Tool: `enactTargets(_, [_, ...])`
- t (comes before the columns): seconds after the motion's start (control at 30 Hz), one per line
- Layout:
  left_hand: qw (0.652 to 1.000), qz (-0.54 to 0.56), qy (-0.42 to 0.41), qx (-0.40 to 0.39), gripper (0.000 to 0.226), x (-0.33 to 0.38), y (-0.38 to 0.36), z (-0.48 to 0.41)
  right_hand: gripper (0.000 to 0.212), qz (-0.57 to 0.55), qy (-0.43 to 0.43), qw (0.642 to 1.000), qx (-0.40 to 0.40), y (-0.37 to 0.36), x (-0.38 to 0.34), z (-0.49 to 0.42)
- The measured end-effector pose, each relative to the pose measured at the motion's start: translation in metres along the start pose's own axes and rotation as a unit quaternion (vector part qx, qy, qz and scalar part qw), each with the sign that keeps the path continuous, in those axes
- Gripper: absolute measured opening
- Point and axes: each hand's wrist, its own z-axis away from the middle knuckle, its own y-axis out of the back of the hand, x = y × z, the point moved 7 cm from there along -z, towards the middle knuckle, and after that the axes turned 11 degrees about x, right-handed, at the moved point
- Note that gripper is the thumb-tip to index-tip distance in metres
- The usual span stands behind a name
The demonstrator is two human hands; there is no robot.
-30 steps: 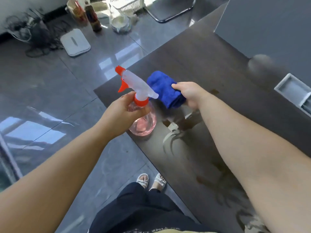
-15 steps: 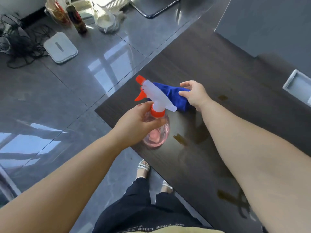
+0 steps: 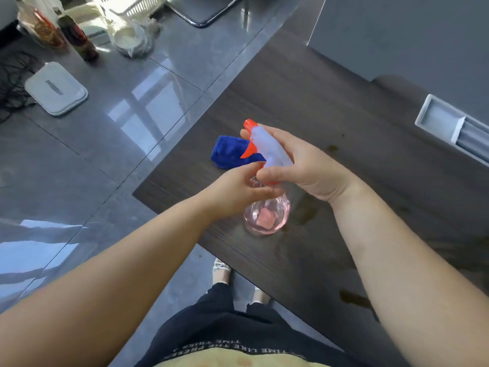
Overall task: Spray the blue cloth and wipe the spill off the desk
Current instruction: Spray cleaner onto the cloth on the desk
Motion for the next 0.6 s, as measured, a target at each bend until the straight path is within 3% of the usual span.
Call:
enactTargets(0.13, [0.997,0.074,0.001,-0.028,0.032,0.002,-0.016,0.000,0.079,-0.094,-0.019,0.995,0.024,0.008,-0.002,0.005])
enactTargets(0.27, [0.990,0.135,-0.001,-0.028,0.040,0.000,-0.025,0.001,0.092,0.021,-0.032,0.998,-0.046,0.005,0.008,0.014])
enactTargets(0.33, [0.984,0.169,-0.006,-0.049,0.044,0.002,-0.031,0.003,0.074,0.058,-0.026,0.998,0.002,0.009,0.009,0.012])
enactTargets(0.47, [0.957,0.281,-0.005,-0.071,0.029,0.014,-0.044,0.005,0.042,0.035,-0.003,0.991,0.127,0.020,0.001,0.008])
enactTargets(0.57, [0.922,0.377,0.072,-0.058,0.050,0.002,-0.036,0.006,0.023,-0.033,-0.009,0.987,0.156,0.033,-0.002,0.009])
enactTargets(0.6, [0.936,0.341,0.087,-0.023,0.054,-0.008,-0.026,0.005,0.022,-0.078,-0.027,0.985,0.152,0.037,-0.001,0.011])
